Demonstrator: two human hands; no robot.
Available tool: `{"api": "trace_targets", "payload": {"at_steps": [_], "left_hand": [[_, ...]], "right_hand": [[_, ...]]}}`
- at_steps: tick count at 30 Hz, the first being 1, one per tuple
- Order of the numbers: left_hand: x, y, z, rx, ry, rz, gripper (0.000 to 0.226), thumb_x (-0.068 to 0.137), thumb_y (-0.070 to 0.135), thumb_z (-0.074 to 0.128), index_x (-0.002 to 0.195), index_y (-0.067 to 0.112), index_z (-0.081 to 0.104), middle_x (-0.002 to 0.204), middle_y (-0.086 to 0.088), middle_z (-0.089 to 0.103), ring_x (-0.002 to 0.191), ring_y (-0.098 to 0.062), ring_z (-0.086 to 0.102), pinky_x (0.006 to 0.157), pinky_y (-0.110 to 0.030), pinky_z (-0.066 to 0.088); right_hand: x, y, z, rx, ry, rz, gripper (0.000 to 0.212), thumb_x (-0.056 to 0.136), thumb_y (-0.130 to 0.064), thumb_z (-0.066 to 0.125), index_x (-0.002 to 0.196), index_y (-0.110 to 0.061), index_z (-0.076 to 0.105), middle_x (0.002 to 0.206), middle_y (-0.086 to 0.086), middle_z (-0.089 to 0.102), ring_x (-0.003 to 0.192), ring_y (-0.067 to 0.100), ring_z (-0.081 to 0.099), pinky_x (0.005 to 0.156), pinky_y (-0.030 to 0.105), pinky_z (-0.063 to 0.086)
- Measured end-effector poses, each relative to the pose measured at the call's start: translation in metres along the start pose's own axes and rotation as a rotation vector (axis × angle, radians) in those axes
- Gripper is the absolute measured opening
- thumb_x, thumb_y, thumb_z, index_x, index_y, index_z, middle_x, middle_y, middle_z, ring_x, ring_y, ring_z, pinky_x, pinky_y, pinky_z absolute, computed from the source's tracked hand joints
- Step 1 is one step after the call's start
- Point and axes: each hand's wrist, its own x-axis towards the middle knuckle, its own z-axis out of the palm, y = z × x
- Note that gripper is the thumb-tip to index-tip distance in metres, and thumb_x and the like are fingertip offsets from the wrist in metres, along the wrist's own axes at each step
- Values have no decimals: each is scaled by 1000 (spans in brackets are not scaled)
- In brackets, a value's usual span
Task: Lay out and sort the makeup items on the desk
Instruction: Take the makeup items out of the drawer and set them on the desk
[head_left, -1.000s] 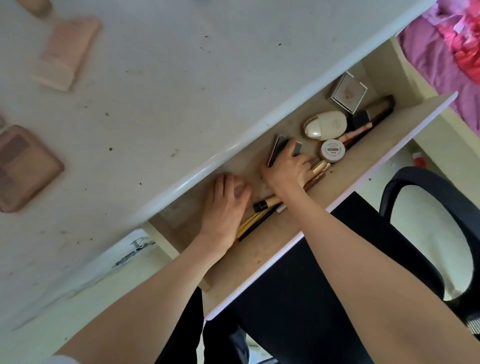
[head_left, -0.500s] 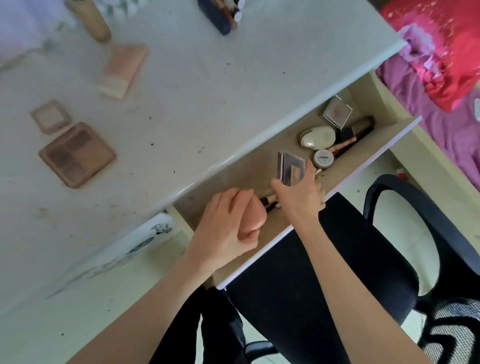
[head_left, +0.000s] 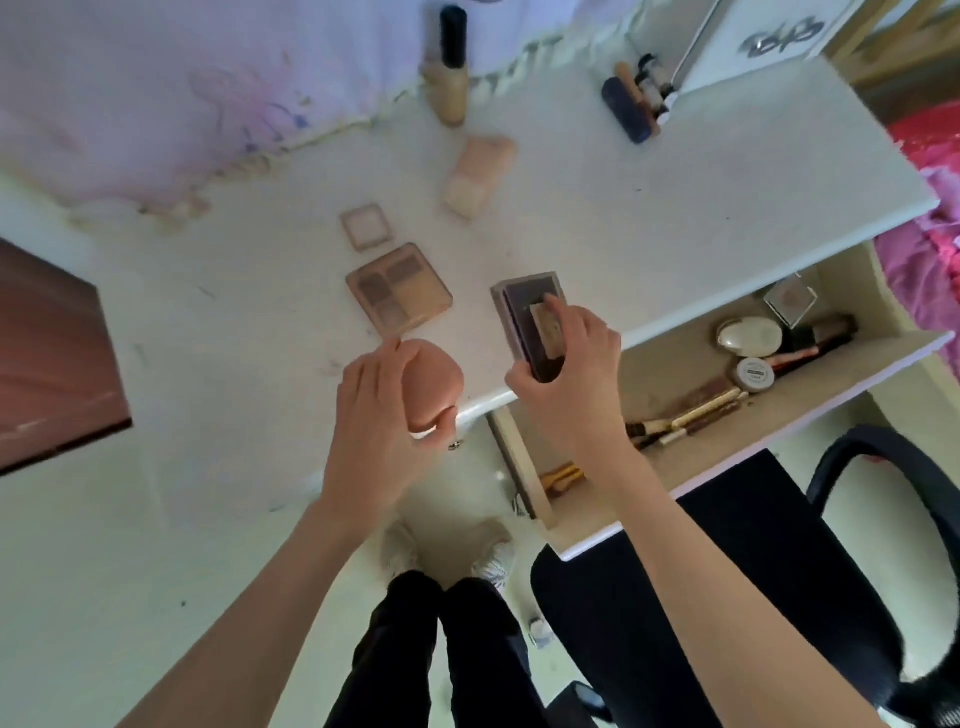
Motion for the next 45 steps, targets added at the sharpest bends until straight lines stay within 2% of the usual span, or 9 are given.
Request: {"api": "trace_targets", "payload": {"at_steps": [3,7,15,19,24,29,34,39,45], "left_hand": [[-1,-39,-24,9,44,-170,66,70,22,76,126,8,44,136,-14,45,118,-31,40,97,-48,43],[-7,-87,-49,54,68,-273,67,69,19,77,126,5,45,135,-17,45,118,-34,41,97,-51,43],[-1,-129,-72,71,107,-166,61,74,14,74,127,6,46,135,-14,40,124,-29,41,103,-42,39],[13,-141,-76,310,134,-159,45,79,31,58,120,11,55,121,-14,47,111,-29,37,94,-45,37],[25,-147,-79,300,112,-92,40,85,24,48,121,5,52,122,-17,51,115,-33,41,97,-42,41],[23,-142,-79,298,-29,-91,50,90,22,33,136,1,38,142,-18,37,135,-31,26,111,-48,26],[23,-128,-85,235,-113,-137,57,92,34,29,142,7,29,150,-16,24,141,-30,17,116,-46,11],[25,-78,-73,158,-120,52,49,95,31,33,137,7,38,148,-18,30,139,-32,23,111,-46,28],[9,8,-20,106,-264,328,45,96,26,37,136,6,41,144,-20,37,136,-33,32,109,-47,32]], "right_hand": [[-2,-34,40,-28,-97,-128,57,74,-18,66,128,-13,47,129,9,45,113,25,34,90,20,28],[-11,-70,94,-50,-164,-229,54,70,-18,63,122,-9,52,127,15,47,108,32,38,94,37,38],[6,-108,148,-166,-131,-383,45,63,-16,62,107,-5,60,109,22,56,96,41,49,82,47,46],[25,-117,161,-240,-124,-388,45,65,-14,69,109,-5,61,112,24,56,97,42,51,84,46,47],[35,-123,166,-263,-130,-417,46,73,-16,75,114,-4,60,117,24,54,100,40,54,83,42,49],[30,-115,164,-272,-192,-470,46,90,-24,40,127,-1,53,133,24,49,121,40,49,99,46,43],[20,-109,137,-244,-141,-485,46,92,-23,37,131,-2,50,139,23,46,132,38,40,110,48,30],[1,-77,88,-248,-31,-391,48,93,-25,39,137,-7,43,143,17,42,134,32,38,110,46,31],[-28,3,25,-327,51,-189,47,94,-26,37,136,-6,40,143,18,41,133,32,39,112,43,25]]}}
